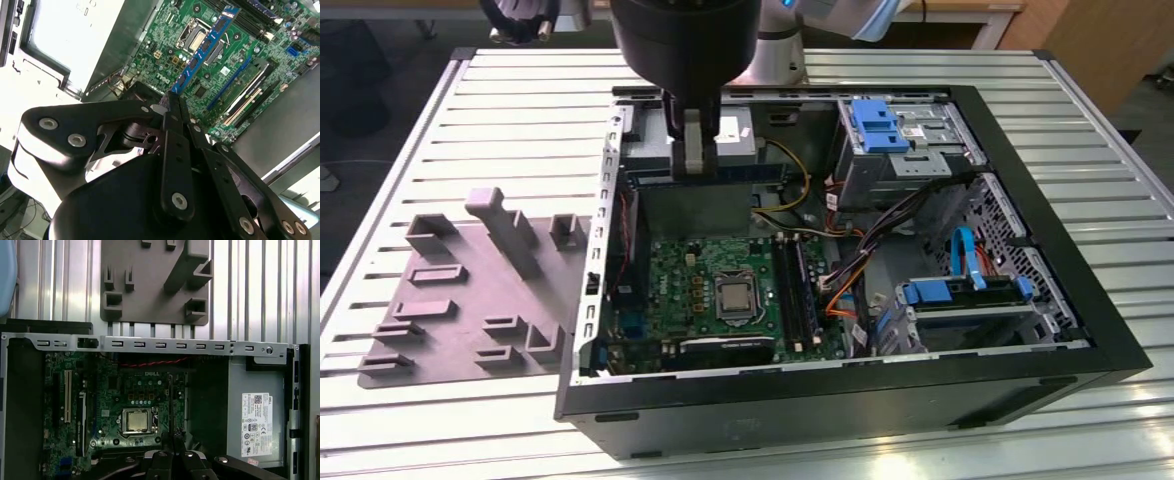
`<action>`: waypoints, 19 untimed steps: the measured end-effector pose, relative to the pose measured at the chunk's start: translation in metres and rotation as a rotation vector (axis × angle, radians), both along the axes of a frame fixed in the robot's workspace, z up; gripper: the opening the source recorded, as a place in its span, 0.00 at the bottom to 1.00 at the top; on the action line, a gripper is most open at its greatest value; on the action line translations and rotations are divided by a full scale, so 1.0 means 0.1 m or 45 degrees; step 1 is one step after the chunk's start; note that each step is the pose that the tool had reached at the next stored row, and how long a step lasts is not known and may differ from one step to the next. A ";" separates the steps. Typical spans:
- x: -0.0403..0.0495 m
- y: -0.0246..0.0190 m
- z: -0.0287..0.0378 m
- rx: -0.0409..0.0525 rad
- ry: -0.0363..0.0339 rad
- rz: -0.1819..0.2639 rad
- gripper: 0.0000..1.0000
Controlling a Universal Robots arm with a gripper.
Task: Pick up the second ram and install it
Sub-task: 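Pick up the second ram and move it above second insertion slot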
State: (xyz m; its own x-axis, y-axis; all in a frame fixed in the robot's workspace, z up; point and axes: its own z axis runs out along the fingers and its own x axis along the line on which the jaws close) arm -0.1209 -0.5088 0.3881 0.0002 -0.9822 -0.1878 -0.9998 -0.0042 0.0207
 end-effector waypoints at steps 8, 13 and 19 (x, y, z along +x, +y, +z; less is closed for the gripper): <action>0.105 0.000 0.000 0.000 0.0000 0.000 0.12; 0.170 0.000 0.000 0.000 0.0000 0.000 0.12; 0.211 0.000 0.000 0.000 0.0000 0.000 0.12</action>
State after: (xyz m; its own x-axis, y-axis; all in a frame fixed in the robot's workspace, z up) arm -0.0998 -0.5089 0.3881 0.0002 -0.9822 -0.1878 -0.9998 -0.0041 0.0207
